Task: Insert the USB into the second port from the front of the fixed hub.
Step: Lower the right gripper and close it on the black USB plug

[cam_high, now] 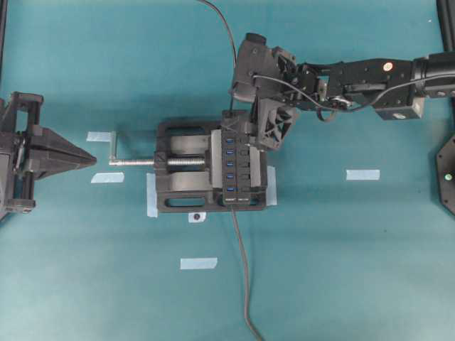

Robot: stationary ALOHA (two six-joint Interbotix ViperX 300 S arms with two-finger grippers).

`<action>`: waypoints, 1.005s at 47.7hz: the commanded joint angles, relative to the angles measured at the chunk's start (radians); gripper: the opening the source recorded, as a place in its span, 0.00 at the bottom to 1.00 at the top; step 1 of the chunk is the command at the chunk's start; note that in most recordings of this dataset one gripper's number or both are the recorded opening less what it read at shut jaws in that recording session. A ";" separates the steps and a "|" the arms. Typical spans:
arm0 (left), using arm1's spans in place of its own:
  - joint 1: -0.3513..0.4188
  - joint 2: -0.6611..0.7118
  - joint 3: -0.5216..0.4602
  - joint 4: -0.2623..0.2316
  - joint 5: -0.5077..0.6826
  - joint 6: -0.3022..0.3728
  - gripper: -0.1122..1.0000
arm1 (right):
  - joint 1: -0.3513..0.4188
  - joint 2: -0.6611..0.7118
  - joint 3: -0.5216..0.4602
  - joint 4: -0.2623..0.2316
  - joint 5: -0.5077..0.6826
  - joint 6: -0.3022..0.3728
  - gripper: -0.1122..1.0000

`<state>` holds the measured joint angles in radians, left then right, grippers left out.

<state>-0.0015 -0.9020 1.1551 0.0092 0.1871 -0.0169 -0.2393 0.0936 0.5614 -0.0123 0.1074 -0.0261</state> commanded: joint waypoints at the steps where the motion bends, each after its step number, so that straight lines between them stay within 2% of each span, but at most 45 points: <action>1: 0.002 0.005 -0.011 0.002 -0.008 -0.003 0.10 | 0.003 -0.011 -0.021 -0.002 -0.003 0.000 0.83; 10: 0.002 0.003 -0.011 0.002 -0.009 -0.003 0.10 | 0.006 0.000 -0.023 -0.002 0.002 0.005 0.78; 16: 0.002 0.003 -0.011 0.002 -0.008 -0.003 0.10 | 0.006 0.000 -0.025 -0.002 0.002 0.005 0.70; 39: 0.002 0.000 -0.006 0.002 -0.008 -0.029 0.10 | 0.029 -0.002 -0.031 -0.002 0.002 0.005 0.21; 48: 0.002 0.000 -0.008 0.002 -0.008 -0.029 0.10 | 0.031 -0.006 -0.031 0.000 0.002 0.006 0.19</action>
<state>-0.0015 -0.9050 1.1612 0.0092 0.1871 -0.0460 -0.2194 0.1089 0.5553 -0.0123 0.1135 -0.0245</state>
